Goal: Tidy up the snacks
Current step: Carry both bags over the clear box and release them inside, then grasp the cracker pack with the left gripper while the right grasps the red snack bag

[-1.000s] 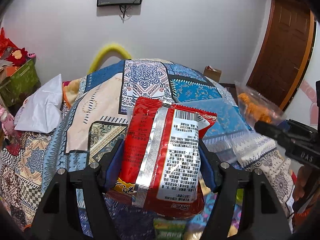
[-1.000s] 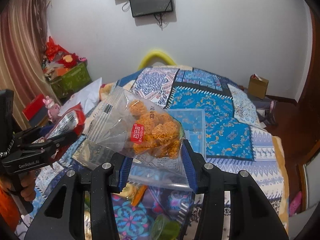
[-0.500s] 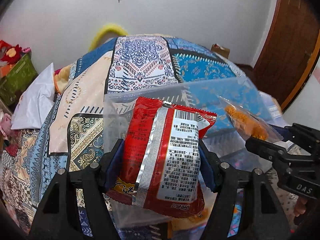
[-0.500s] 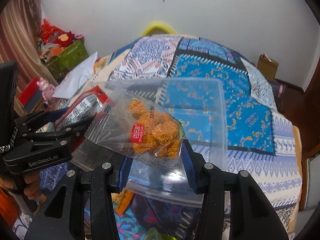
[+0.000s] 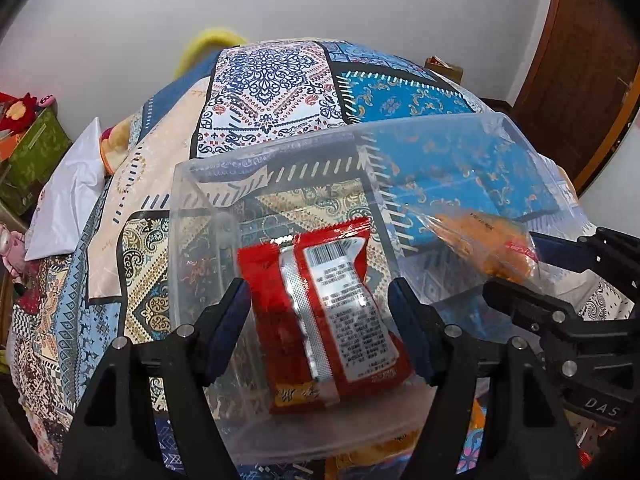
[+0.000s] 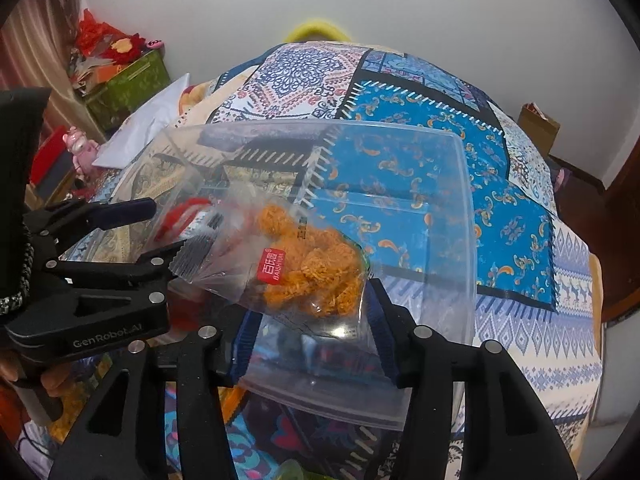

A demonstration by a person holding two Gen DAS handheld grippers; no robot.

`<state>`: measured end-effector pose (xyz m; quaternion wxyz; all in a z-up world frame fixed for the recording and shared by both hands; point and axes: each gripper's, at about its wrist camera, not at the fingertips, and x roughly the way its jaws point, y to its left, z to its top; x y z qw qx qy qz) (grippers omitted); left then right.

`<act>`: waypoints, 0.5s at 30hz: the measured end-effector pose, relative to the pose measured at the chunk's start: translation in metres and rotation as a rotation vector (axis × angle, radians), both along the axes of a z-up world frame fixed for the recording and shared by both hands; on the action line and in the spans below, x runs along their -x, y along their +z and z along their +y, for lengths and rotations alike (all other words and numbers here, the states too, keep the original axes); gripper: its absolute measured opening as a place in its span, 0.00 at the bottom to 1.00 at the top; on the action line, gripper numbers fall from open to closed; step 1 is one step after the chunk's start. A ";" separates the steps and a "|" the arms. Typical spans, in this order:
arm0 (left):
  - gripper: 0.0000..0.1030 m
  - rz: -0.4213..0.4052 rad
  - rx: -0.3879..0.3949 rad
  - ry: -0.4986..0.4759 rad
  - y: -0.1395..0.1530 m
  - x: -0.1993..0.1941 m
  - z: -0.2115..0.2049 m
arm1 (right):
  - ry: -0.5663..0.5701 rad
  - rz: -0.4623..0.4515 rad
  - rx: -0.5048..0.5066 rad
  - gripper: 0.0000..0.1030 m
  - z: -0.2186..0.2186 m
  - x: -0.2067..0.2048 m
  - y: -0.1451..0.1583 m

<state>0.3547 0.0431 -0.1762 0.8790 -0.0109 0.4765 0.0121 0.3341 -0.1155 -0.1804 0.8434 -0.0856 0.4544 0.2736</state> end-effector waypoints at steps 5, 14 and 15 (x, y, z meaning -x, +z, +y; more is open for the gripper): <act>0.69 -0.031 0.025 -0.009 0.016 0.016 0.004 | 0.001 -0.004 -0.013 0.54 -0.003 0.008 0.008; 0.72 -0.133 0.028 -0.012 0.069 0.078 0.016 | -0.018 -0.079 -0.075 0.60 -0.025 0.042 0.052; 0.73 -0.141 0.033 -0.010 0.074 0.087 0.019 | -0.021 -0.093 -0.080 0.62 -0.028 0.048 0.057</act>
